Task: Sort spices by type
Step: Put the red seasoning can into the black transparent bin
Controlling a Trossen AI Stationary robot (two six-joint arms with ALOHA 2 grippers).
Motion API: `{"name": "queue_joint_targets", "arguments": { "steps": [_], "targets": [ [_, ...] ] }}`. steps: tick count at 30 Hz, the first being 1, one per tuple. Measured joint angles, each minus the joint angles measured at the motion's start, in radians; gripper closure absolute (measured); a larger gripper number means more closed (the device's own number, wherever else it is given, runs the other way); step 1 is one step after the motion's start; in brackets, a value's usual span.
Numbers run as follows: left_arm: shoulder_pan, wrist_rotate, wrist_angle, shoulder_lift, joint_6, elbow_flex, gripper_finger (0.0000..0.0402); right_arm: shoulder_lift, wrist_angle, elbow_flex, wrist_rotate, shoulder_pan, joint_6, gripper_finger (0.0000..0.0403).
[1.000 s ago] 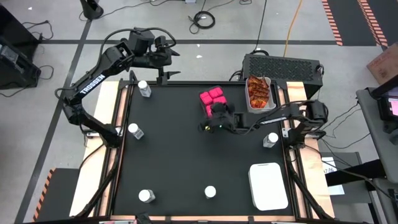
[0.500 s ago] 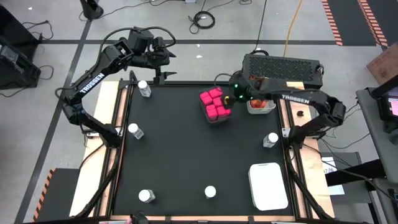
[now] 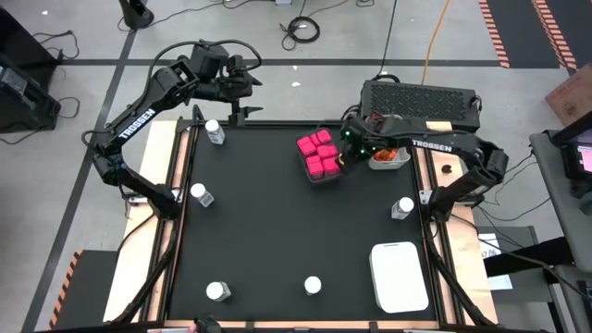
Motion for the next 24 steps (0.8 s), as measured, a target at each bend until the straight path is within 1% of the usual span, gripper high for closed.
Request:
{"name": "queue_joint_targets", "arguments": {
  "steps": [5,7,9,12,22,24],
  "targets": [
    [0.000,0.000,0.000,0.000,-0.023,0.000,0.0073,0.023,0.028,-0.060,-0.005,0.017,0.024,0.0401],
    [0.000,0.000,-0.001,0.000,-0.023,0.000,0.0073,0.023,0.054,-0.084,-0.043,0.018,0.040,0.0402],
    [0.000,0.000,-0.002,0.000,-0.023,0.000,0.0073,0.023,0.069,-0.105,-0.052,0.027,0.049,0.0402],
    [0.000,0.000,-0.002,0.000,-0.023,0.000,0.0073,0.023,0.143,-0.133,-0.051,0.041,0.063,0.0402],
    [0.000,0.000,-0.002,0.000,-0.032,0.000,0.0073,0.023,0.245,-0.148,-0.055,0.085,0.143,0.0403],
    [0.000,0.000,-0.002,0.000,-0.043,0.000,0.0073,0.023,0.276,-0.148,-0.070,0.092,0.162,0.0403]
  ]
}}
